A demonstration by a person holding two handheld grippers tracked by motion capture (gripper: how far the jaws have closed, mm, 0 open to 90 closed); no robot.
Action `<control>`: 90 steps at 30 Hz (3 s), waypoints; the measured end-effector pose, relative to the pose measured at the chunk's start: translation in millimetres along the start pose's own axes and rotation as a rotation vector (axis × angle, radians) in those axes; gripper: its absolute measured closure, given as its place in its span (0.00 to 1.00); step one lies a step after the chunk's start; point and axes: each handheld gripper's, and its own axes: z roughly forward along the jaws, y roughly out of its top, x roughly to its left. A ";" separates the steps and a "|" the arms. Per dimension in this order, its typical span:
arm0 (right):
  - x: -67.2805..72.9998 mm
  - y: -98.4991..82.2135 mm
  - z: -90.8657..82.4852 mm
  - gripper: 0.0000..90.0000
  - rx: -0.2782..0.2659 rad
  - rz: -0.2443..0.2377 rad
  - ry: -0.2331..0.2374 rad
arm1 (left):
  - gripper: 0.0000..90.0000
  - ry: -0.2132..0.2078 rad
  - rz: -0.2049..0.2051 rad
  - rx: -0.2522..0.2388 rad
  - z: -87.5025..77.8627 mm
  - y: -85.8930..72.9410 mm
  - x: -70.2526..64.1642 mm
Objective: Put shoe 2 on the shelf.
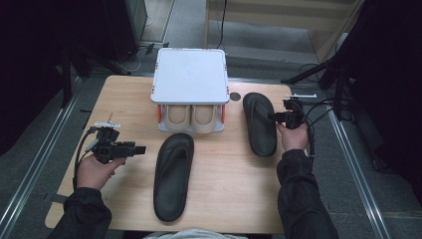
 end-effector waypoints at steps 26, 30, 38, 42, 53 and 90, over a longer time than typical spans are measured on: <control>34.4 -35.4 -47.9 0.82 0.004 -0.089 0.077 | 0.88 -0.084 0.095 0.028 13.3 17.2 -13.1; 40.7 -44.1 -54.9 0.81 0.005 -0.104 0.083 | 0.94 -0.093 0.101 0.023 14.8 21.7 -13.2; 58.5 -64.4 -62.2 0.81 0.024 -0.138 0.106 | 1.00 -0.133 0.140 0.046 26.8 28.3 -10.5; 65.1 -72.7 -64.0 0.81 0.029 -0.147 0.123 | 1.00 -0.141 0.146 0.042 30.1 28.6 -10.7; 88.4 -103.7 -59.9 0.81 0.054 -0.167 0.160 | 1.00 -0.126 0.163 0.071 41.8 27.7 -3.9; 137.3 -137.4 -18.2 0.79 0.157 -0.262 0.243 | 1.00 -0.110 0.228 0.196 64.9 15.7 -13.4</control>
